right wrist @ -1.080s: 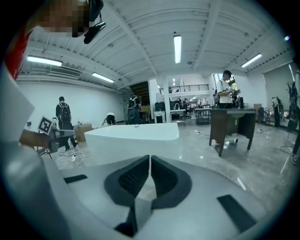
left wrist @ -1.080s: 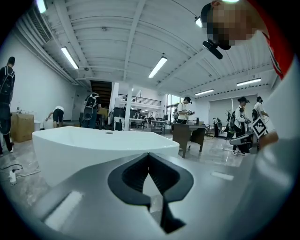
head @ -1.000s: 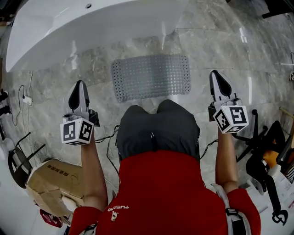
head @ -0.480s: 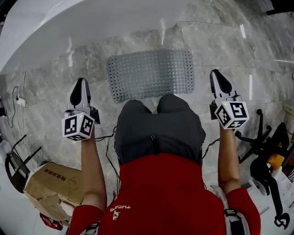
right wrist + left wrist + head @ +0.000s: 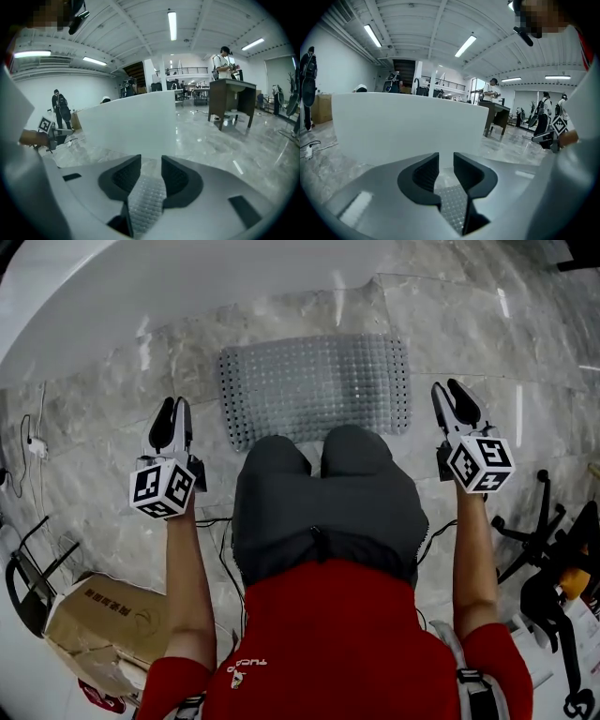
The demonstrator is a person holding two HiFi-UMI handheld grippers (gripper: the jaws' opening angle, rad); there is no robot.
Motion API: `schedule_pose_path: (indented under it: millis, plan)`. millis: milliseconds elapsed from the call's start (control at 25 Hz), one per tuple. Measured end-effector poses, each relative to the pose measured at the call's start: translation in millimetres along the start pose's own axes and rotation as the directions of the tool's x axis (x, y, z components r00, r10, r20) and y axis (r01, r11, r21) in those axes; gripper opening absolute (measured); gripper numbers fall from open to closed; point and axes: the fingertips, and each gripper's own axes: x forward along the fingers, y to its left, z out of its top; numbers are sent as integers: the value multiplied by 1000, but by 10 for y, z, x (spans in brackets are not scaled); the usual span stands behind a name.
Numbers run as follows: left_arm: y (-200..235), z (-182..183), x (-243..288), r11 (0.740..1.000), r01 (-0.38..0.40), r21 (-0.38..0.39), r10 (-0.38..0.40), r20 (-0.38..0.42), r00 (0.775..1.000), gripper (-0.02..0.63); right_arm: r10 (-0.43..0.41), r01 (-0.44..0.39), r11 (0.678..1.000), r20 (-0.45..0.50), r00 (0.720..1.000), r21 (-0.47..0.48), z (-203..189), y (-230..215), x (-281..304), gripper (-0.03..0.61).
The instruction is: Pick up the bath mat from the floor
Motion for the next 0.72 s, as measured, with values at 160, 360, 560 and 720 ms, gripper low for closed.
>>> schedule_pose_path:
  millis: [160,360,560,720]
  plan:
    - [71,-376,188,1000,4,-4,-4,-35,999,108,4,-4,1000,-35,999,-6,-335,-66,196,127]
    - [175,-793,399,1000,3,-21,-5,-85,996,149,-3,2,1000,-78,997,-15,-690,-160,387,155]
    - [294,-1157,565,1000,-8,-24,4,-137,991,180,-13,12,1000,-112,994,-16,-973,-243,560,169]
    - [393,-1512,701,1000,-18,-21,13,-199,980,215,-19,20,1000,-154,988,3,-1278,-349,725,193]
